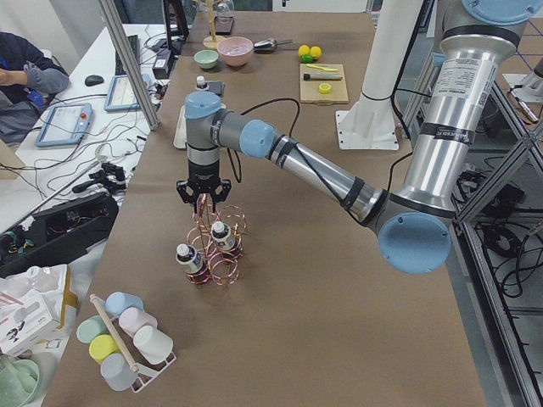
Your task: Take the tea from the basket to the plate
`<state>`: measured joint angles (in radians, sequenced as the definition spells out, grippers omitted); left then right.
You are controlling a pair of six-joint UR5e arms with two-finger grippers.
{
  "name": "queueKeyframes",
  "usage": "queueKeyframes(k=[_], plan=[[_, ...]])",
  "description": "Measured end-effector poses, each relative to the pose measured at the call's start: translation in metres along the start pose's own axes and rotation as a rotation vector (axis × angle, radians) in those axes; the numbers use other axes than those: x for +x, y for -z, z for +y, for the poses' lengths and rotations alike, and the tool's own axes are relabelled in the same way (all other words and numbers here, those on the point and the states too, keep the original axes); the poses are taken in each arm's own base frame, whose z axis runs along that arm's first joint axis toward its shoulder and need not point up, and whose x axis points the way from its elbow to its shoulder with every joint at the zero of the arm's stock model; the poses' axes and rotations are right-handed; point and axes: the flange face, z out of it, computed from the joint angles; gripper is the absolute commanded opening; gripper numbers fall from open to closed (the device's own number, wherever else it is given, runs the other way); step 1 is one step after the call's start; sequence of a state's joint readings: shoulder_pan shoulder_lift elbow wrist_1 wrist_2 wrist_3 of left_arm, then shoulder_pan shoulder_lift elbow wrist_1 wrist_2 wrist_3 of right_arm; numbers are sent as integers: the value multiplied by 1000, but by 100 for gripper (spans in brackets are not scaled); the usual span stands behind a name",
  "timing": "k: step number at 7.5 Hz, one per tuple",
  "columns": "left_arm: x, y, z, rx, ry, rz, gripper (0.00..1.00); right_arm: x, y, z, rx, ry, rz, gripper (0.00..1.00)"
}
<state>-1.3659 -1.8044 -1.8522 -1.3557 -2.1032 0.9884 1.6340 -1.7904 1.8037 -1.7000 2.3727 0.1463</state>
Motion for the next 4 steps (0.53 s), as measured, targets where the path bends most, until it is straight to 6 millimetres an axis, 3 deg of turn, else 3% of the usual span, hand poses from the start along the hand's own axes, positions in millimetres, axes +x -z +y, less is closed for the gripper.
queueKeyframes(k=[2,4], plan=[[-1,3,4,-2,10,-3,98,-6,8,0,-5,-11,20,100],[-6,16,26,-13,60,-7,98,-6,11,1,-1,-11,26,100]])
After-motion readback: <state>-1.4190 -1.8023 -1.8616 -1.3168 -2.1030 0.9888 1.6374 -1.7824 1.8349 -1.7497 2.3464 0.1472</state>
